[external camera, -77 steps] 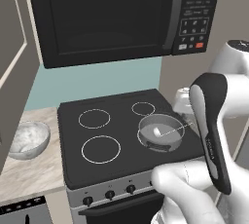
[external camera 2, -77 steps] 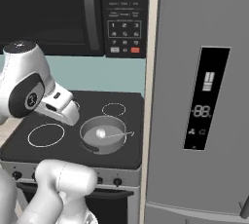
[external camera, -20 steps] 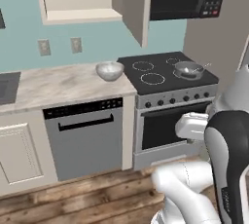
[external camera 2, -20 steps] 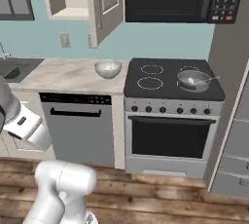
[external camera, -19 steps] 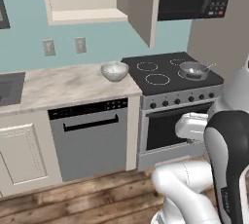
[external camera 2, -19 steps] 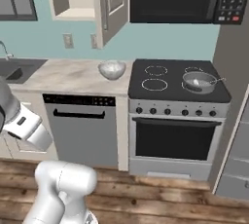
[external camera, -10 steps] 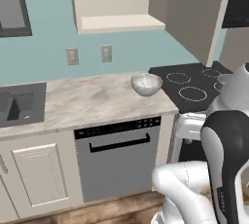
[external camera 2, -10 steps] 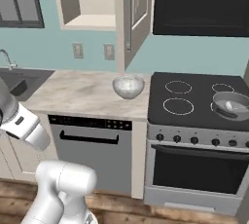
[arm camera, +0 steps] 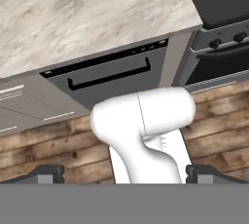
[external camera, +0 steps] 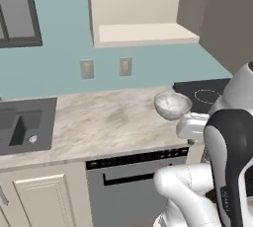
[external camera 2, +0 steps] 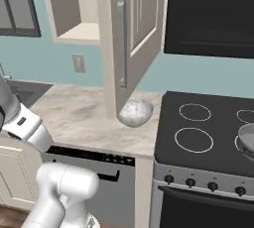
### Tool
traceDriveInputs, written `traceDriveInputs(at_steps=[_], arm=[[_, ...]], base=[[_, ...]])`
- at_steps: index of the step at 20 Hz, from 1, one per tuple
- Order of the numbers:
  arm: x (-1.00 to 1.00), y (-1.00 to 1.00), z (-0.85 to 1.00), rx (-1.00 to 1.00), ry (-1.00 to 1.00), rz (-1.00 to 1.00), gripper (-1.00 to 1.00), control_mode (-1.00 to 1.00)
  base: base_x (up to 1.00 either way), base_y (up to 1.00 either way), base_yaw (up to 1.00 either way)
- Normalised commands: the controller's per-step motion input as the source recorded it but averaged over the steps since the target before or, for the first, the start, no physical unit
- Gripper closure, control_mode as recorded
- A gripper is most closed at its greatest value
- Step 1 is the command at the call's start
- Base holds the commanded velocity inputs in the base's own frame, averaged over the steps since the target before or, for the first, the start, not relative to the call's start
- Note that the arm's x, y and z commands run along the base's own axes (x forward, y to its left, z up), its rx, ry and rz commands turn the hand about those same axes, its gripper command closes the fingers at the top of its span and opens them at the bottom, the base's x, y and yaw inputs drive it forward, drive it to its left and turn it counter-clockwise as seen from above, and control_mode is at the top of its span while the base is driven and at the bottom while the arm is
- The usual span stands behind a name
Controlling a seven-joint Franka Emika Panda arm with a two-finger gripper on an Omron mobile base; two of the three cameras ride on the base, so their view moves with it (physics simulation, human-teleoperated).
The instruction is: Open the cabinet and move the ladle to the pot. Then close the cabinet.
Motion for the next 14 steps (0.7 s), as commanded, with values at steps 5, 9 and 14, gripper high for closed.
traceDriveInputs(at_steps=[5,9,14], arm=[[0.00,0.00,0.00,0.00,0.00,0.00,-1.00,1.00],[0.00,0.00,0.00,0.00,0.00,0.00,-1.00,1.00],[0.00,0.03,0.00,0.00,0.00,0.01,-1.00,-1.00]], base=[[0.43,0.00,0.27],[0.16,0.00,0.21],[0.00,0.03,0.03]])
